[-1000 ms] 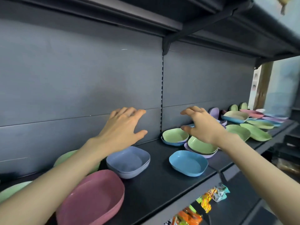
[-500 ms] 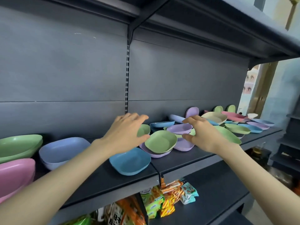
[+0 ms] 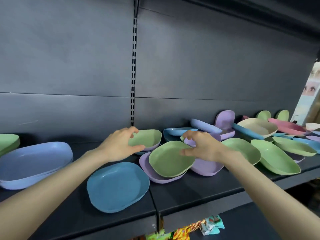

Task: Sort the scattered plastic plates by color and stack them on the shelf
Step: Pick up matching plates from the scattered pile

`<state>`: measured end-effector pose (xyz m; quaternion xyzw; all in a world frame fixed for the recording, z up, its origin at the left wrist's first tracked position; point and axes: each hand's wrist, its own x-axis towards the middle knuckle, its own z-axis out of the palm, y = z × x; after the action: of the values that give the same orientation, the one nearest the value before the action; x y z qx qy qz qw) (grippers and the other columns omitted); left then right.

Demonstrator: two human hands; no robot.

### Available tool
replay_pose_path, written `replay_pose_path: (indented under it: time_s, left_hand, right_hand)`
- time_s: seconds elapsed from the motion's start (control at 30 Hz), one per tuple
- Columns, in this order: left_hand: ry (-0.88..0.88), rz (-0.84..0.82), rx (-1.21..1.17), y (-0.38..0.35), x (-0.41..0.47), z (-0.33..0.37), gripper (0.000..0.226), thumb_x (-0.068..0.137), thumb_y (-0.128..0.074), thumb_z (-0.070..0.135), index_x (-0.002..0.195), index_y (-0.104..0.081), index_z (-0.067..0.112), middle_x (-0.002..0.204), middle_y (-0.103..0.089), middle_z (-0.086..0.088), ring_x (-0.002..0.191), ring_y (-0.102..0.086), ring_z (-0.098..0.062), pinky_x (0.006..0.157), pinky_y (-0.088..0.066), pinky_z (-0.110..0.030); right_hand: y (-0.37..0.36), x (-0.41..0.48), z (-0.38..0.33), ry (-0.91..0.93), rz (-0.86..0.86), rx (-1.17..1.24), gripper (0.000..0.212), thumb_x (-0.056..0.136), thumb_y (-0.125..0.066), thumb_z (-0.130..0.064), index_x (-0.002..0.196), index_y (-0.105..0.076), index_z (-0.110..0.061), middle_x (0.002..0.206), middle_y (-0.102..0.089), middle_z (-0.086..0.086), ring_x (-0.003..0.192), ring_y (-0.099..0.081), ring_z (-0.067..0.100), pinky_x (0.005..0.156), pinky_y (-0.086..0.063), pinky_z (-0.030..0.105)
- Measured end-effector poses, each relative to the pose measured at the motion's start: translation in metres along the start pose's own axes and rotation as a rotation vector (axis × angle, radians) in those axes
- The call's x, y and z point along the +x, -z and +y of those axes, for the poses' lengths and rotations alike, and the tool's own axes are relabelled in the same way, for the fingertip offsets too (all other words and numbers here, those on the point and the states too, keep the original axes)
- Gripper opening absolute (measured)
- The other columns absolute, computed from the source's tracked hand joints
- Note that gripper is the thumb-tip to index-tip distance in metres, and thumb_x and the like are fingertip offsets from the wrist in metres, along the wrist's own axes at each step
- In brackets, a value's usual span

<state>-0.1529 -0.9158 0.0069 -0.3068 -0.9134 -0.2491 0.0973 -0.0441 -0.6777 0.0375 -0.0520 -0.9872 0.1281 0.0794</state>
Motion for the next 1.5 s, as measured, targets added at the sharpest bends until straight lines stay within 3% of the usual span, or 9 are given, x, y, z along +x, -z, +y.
replay_pose_path:
  time_s: [0.13,0.33,0.43,0.63,0.87,1.1,1.3,1.4,1.5]
  left_hand:
    - [0.136,-0.019,-0.037,-0.016,0.028,-0.013,0.060,0.077,-0.067,0.053,0.125,-0.050,0.019,0.119,-0.059,-0.001,0.111,-0.054,-0.019,0.095,-0.043,-0.035]
    - [0.301,-0.060,-0.048,-0.033,0.068,-0.027,0.075,0.077,-0.069,0.052,0.131,-0.043,0.007,0.132,-0.052,-0.012,0.119,-0.050,-0.026,0.096,-0.042,-0.033]
    - [0.373,-0.082,-0.035,-0.042,0.082,-0.033,0.078,0.074,-0.070,0.053,0.128,-0.044,0.003,0.130,-0.052,-0.014,0.118,-0.050,-0.029,0.096,-0.043,-0.036]
    - [0.433,-0.044,0.037,-0.051,0.100,-0.042,0.077,0.066,-0.076,0.055,0.118,-0.053,0.004,0.114,-0.059,-0.010,0.106,-0.054,-0.029,0.088,-0.046,-0.036]
    - [0.468,-0.033,-0.087,-0.057,0.111,-0.052,0.042,0.063,-0.085,0.037,0.086,-0.061,0.010,0.080,-0.058,0.000,0.081,-0.055,-0.020,0.067,-0.040,-0.028]
    - [0.472,0.127,-0.160,-0.057,0.112,-0.062,0.023,0.070,-0.081,0.022,0.076,-0.060,0.016,0.081,-0.063,-0.005,0.090,-0.061,-0.027,0.078,-0.047,-0.029]
    - [0.463,0.224,0.002,-0.045,0.111,-0.055,0.016,0.081,-0.069,0.027,0.075,-0.061,0.015,0.093,-0.067,-0.012,0.093,-0.058,-0.035,0.079,-0.049,-0.037]
    - [0.470,0.232,0.095,-0.043,0.109,-0.052,0.026,0.087,-0.061,0.029,0.079,-0.064,0.005,0.093,-0.064,-0.018,0.084,-0.051,-0.037,0.073,-0.044,-0.036]
    - [0.444,0.235,0.151,-0.040,0.106,-0.050,0.033,0.093,-0.051,0.029,0.077,-0.056,0.001,0.094,-0.062,-0.023,0.078,-0.044,-0.037,0.069,-0.039,-0.035]
  right_hand:
    - [-0.003,0.032,0.010,0.036,-0.069,0.036,0.044,0.078,-0.069,-0.047,0.114,-0.054,-0.026,0.099,-0.060,-0.001,0.079,-0.051,0.012,0.072,-0.040,0.025]
    - [-0.013,0.064,0.023,0.065,-0.183,0.108,0.078,0.069,-0.075,-0.053,0.134,-0.041,-0.025,0.101,-0.056,-0.004,0.090,-0.052,0.012,0.072,-0.041,0.022]
    - [-0.021,0.074,0.028,0.092,-0.241,0.103,0.073,0.065,-0.077,-0.053,0.126,-0.046,-0.028,0.102,-0.054,-0.008,0.093,-0.053,0.011,0.074,-0.044,0.023]
    - [-0.026,0.090,0.034,0.141,-0.266,0.109,0.062,0.062,-0.079,-0.049,0.114,-0.051,-0.031,0.088,-0.052,-0.012,0.080,-0.051,0.005,0.061,-0.038,0.021]
    - [-0.024,0.096,0.033,0.180,-0.277,0.153,0.034,0.068,-0.080,-0.033,0.089,-0.063,-0.013,0.072,-0.059,-0.008,0.065,-0.053,0.007,0.059,-0.042,0.022]
    - [-0.027,0.100,0.032,0.150,-0.241,0.206,0.035,0.068,-0.080,-0.030,0.078,-0.062,-0.001,0.066,-0.056,0.000,0.060,-0.049,0.013,0.056,-0.039,0.027]
    - [-0.025,0.104,0.030,0.153,-0.173,0.237,0.040,0.069,-0.078,-0.034,0.083,-0.062,0.000,0.072,-0.061,0.009,0.065,-0.051,0.014,0.059,-0.041,0.029]
    - [-0.024,0.103,0.030,0.152,-0.162,0.255,0.045,0.069,-0.077,-0.037,0.092,-0.064,0.000,0.089,-0.068,0.015,0.072,-0.056,0.016,0.065,-0.048,0.035]
    - [-0.025,0.101,0.030,0.140,-0.131,0.260,0.046,0.069,-0.078,-0.037,0.093,-0.064,0.000,0.091,-0.067,0.016,0.072,-0.055,0.016,0.067,-0.048,0.036]
